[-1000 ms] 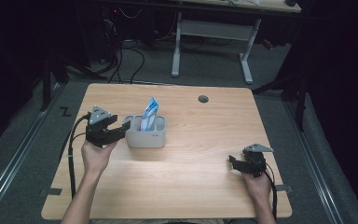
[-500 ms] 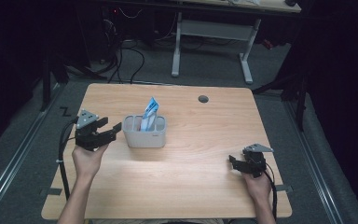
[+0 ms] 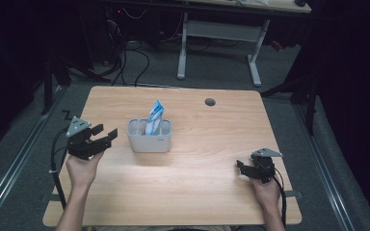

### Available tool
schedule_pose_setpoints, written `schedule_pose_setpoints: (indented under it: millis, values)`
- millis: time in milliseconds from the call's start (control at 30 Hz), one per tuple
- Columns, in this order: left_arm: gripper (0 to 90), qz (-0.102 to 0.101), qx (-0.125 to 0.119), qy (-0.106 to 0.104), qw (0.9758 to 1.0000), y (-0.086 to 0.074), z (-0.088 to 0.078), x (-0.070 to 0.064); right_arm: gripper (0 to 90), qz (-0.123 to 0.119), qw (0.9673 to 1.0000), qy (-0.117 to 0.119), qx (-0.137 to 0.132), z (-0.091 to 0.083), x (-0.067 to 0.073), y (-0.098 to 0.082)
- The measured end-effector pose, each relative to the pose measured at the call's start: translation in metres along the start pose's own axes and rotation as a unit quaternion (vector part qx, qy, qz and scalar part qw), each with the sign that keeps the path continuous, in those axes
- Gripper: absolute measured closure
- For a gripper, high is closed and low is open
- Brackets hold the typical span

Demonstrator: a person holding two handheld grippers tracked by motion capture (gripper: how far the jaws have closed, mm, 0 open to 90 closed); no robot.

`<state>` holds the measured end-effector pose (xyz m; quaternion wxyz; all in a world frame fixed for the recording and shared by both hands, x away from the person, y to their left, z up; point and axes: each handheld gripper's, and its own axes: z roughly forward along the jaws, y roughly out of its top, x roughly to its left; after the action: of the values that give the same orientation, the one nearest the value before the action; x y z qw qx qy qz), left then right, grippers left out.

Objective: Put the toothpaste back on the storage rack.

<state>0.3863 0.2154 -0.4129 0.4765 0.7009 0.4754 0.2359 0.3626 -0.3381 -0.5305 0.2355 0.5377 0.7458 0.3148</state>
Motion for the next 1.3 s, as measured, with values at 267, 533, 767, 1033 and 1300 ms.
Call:
schedule_pose_setpoints:
  millis: [267, 533, 767, 1033, 1300]
  values:
    - [40.4, -0.006, 0.001, 0.011, 0.9999, -0.008, -0.008, 0.008, 30.8, 0.001, 1.0, 0.0, 0.0, 0.0, 0.0, 0.0]
    - [40.3, -0.015, 0.005, 0.018, 0.9997, -0.019, -0.014, 0.015, 30.8, 0.001, 1.0, -0.001, 0.0, 0.0, 0.0, 0.0]
    - [40.2, -0.024, 0.004, 0.024, 0.9994, -0.025, -0.02, 0.02, 30.8, 0.001, 1.0, -0.001, 0.0, 0.0, 0.0, 0.0]
    - [39.4, -0.03, 0.005, 0.026, 0.9992, -0.031, -0.023, 0.022, 30.7, 0.001, 1.0, -0.002, 0.001, 0.0, 0.0, 0.0]
    - [39.3, -0.039, 0.01, 0.034, 0.9986, -0.041, -0.025, 0.027, 30.7, 0.001, 1.0, -0.002, 0.0, 0.0, 0.0, 0.0]
